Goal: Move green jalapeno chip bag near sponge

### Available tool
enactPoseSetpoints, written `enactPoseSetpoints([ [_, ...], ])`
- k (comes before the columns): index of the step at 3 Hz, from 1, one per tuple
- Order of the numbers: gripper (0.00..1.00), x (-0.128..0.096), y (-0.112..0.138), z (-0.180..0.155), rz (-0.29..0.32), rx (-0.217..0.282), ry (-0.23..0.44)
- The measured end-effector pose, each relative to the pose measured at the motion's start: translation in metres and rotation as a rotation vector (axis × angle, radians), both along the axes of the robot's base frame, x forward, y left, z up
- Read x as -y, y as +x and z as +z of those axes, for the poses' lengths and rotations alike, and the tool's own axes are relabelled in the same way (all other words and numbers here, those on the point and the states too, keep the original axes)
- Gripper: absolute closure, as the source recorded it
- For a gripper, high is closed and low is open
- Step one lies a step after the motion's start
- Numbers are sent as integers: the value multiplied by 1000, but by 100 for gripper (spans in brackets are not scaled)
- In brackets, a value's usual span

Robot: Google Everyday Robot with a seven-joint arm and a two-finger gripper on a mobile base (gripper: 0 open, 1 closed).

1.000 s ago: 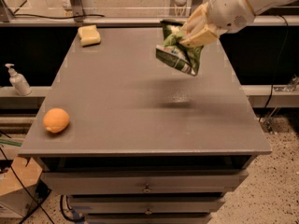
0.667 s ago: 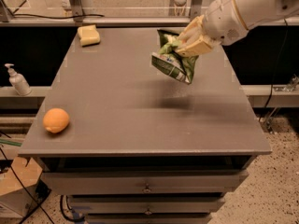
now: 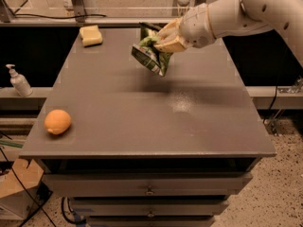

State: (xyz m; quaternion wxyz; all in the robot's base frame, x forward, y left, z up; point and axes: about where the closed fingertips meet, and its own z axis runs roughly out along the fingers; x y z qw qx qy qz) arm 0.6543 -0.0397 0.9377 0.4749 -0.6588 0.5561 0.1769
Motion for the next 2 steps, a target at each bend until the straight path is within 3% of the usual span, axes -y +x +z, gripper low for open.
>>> enactPoseSetpoints([
  [2,100,-42,84,-24,5,63,151],
])
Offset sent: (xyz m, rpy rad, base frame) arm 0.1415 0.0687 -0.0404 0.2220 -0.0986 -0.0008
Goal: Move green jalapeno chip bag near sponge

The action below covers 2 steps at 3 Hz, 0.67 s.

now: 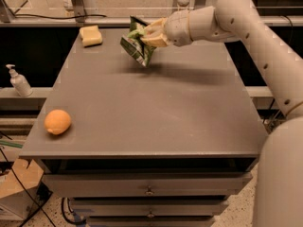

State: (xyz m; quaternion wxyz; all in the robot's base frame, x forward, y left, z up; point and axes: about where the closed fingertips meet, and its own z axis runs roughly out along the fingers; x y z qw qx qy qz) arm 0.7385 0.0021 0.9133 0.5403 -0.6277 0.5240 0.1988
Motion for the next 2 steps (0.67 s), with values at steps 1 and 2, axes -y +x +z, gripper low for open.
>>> enactPoseSetpoints([
  [1,84,-24,34,-14,-15,1,18],
  [2,61,-40,55,-24,-53,-7,-12],
])
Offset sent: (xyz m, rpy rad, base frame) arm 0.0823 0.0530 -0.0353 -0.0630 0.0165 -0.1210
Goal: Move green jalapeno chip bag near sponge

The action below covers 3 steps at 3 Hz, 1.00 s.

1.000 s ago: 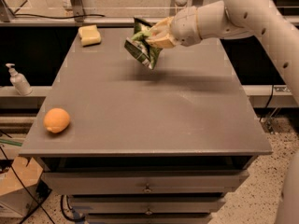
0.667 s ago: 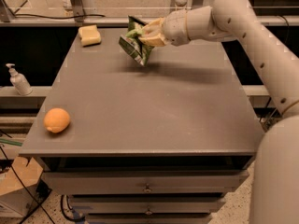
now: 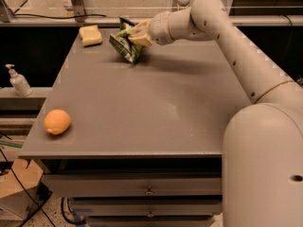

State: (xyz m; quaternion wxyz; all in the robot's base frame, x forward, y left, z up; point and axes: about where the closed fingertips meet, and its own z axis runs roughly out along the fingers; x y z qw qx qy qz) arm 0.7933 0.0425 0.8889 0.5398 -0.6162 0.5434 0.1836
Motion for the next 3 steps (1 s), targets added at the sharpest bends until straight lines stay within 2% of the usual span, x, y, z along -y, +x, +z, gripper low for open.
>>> enactPoseSetpoints([
  [1,37,-14,15,-7,-33,-14,-19],
  [2,14,-30,23,-6,-31,-15,-23],
  [3,0,-47,26,0,0,-9,-2],
])
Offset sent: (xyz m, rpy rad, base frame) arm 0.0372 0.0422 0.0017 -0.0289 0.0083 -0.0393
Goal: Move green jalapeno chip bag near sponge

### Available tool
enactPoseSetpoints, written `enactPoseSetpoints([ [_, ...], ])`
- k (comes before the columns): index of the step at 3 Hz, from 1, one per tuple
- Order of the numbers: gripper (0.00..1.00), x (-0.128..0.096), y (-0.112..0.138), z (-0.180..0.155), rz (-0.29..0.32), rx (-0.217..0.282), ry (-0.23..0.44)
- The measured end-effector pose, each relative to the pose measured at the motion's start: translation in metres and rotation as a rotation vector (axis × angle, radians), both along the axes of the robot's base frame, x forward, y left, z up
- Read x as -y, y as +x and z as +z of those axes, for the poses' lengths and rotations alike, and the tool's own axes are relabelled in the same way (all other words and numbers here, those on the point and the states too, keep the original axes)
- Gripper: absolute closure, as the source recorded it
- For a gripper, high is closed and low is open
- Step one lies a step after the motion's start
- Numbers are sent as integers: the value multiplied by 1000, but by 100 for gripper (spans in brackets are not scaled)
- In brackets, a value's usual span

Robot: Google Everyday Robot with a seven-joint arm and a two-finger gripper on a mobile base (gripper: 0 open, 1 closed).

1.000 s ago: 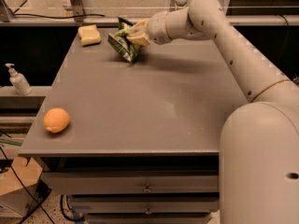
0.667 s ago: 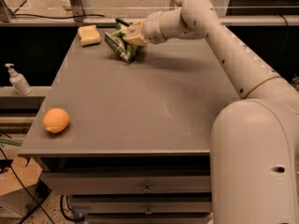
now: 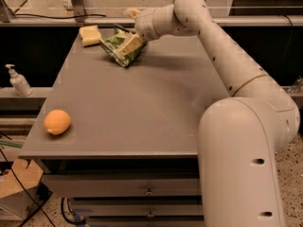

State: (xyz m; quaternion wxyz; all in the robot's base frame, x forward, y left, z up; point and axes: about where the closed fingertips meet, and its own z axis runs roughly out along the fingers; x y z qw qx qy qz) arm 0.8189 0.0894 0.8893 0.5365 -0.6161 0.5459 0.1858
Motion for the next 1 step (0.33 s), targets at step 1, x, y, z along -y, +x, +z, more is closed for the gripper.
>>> enactPoseSetpoints([
  [1,0,-1,0,2,1,3,2],
])
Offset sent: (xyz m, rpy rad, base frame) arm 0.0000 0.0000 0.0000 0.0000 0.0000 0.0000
